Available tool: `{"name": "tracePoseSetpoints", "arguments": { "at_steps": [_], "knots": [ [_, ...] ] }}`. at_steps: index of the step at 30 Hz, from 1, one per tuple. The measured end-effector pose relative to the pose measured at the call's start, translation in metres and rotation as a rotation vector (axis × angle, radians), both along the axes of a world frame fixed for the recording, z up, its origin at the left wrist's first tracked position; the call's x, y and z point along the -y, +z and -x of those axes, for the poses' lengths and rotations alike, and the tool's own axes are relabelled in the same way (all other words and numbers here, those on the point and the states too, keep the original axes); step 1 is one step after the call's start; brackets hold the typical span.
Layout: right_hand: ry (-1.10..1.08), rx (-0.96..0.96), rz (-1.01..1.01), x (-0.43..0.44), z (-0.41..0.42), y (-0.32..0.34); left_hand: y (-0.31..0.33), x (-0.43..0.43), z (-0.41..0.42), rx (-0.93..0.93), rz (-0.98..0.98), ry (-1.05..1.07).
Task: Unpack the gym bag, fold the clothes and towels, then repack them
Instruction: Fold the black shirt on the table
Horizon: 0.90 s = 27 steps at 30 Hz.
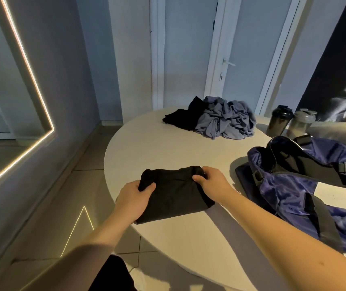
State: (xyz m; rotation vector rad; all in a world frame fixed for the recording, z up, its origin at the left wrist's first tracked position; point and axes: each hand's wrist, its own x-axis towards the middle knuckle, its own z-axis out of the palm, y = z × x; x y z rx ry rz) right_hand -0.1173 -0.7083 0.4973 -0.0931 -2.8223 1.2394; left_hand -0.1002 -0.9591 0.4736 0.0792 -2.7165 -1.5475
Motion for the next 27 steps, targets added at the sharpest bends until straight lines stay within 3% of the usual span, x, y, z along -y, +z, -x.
{"name": "tracePoseSetpoints", "arguments": {
  "at_steps": [5, 6, 10, 13, 18, 22, 27],
  "knots": [
    [-0.045, 0.077, -0.049, 0.004, 0.01, -0.005, -0.008, 0.004, 0.019, -0.185, 0.51, -0.01],
    [-0.048, 0.085, -0.065, 0.005, 0.01, -0.005, -0.005, 0.004, 0.022, -0.148, 0.518, -0.041],
    [-0.135, 0.031, -0.189, 0.007, -0.007, 0.012, 0.015, 0.003, 0.035, 0.134, 0.202, -0.181],
    [-0.196, -0.152, -0.251, 0.012, -0.044, 0.027, 0.027, 0.004, 0.042, 0.165, 0.32, -0.263],
    [-0.032, 0.134, 0.443, 0.031, -0.085, 0.035, 0.045, -0.006, 0.036, 0.272, 0.298, -0.364],
    [-0.076, 0.286, 0.666, 0.026, -0.092, 0.038, 0.053, -0.031, 0.007, 0.278, 0.147, -0.441],
    [-0.067, 0.337, 0.77, 0.012, -0.111, 0.034, 0.057, -0.057, -0.035, 0.214, -0.028, -0.506]
  ]
}}
